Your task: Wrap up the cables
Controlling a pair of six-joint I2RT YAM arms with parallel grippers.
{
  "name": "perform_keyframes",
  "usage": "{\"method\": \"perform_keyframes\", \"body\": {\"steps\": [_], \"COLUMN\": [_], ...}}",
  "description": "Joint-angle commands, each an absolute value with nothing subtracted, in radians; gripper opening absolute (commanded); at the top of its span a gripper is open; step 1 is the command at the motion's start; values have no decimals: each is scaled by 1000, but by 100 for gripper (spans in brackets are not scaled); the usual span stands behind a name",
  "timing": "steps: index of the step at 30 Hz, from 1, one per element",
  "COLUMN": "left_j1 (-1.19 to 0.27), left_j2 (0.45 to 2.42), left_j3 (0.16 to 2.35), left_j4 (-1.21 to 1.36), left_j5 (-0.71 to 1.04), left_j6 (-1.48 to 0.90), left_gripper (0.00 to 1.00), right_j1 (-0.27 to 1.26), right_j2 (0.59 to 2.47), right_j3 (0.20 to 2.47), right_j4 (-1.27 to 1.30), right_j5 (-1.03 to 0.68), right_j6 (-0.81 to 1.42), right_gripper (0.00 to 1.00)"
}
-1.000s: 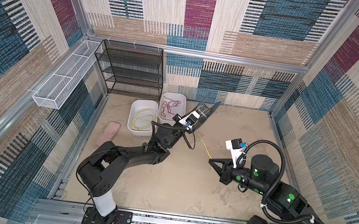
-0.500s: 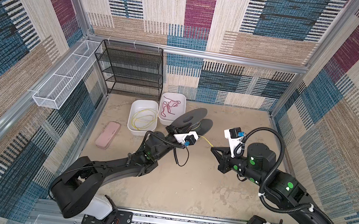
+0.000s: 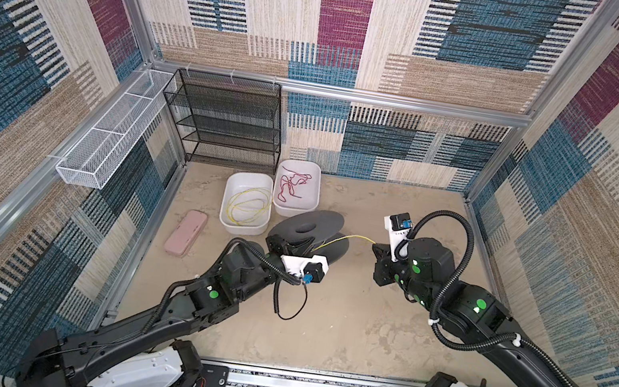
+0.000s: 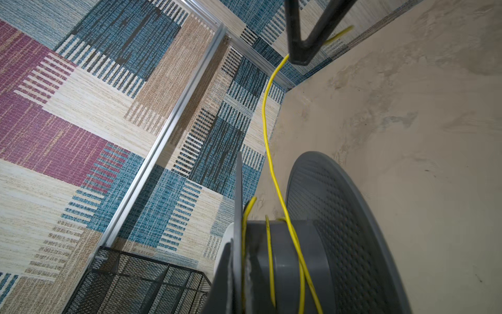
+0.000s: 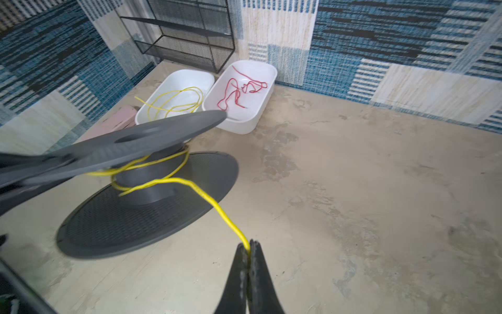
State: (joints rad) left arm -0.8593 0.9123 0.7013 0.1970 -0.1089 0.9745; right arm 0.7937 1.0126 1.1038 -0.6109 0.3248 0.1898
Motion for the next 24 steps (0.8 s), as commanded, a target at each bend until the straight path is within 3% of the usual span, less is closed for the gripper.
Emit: {"method": "perform_keyframes", "body": {"steps": [1, 11, 17, 24], "left_j1": [-872, -871, -851, -784], "left_j2": [850, 736, 706, 714], "left_j3": [721, 820, 897, 910], "left_j4": [75, -181, -289, -218], "left_j5": [-127, -36, 37, 119], "left_j6": [948, 821, 744, 615], "left_gripper": [0, 0, 0, 0], "right_j1": [785, 751, 746, 703], "right_j2": [1030, 951, 988, 1083], "right_j3": [1092, 781, 714, 641], "right_j4": [-479, 29, 124, 408], "right_j5": [512, 579, 599, 528], "right_j6": [146, -79, -32, -17], "right_gripper": [0, 0, 0, 0]}}
